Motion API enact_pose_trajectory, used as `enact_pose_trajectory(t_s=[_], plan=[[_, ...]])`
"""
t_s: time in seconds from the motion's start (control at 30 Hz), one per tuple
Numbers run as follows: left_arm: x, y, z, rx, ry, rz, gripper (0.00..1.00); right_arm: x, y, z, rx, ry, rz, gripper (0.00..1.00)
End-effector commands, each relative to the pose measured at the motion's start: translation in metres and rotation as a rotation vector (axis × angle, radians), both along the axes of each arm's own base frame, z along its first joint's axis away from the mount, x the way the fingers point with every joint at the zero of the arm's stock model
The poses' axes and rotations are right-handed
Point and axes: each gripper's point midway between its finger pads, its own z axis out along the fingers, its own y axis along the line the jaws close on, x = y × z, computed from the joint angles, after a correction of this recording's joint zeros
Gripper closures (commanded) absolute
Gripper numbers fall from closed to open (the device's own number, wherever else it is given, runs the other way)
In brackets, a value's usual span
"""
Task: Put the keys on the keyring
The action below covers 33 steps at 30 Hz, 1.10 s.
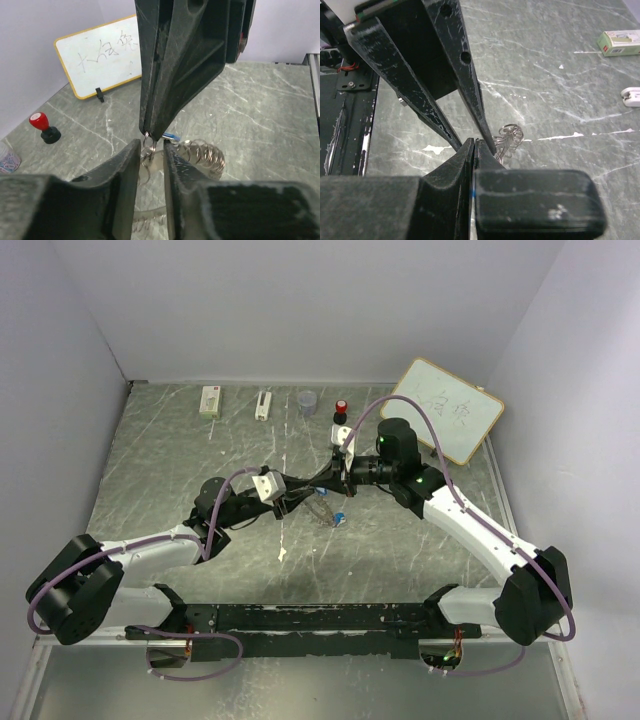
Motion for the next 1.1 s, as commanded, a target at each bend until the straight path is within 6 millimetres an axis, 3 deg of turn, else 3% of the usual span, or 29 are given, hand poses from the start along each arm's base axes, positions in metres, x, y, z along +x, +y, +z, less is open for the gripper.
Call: enact_pose_trajectory(t_s=[0.0,0.17,0.6,0.97,1.0,1.07], plan=[[-0.002,-0.003,0.046,-0.101,-0.114,-0.008,0.61,-0.006,-0.001,-0.003,-0.013,0.019,0.026,1.0],[0.0,-0.002,0.048,-0.103,-0.117,0.002,0.58,-0.008,-0.001,-0.003,-0.014,0.019,0.033,1.0],[-0.001,-0.005,0.04,-0.081,-0.096,-0.019,0.93,-0.004,0.0,0.003,-0.007,-0.002,0.018,1.0],[0.006,-0.001,0.044,-0.094,-0.079,0.032,0.93,0.0,0.001,0.008,0.009,-0.001,-0.001,1.0],[0.009,0.0,0.045,-0.097,-0.07,0.047,0.93,0.002,0.0,0.009,0.01,-0.005,-0.016,0.99],[0.013,0.001,0.047,-0.089,-0.051,0.071,0.93,0.005,-0.002,0.014,0.017,-0.017,-0.052,0.78]])
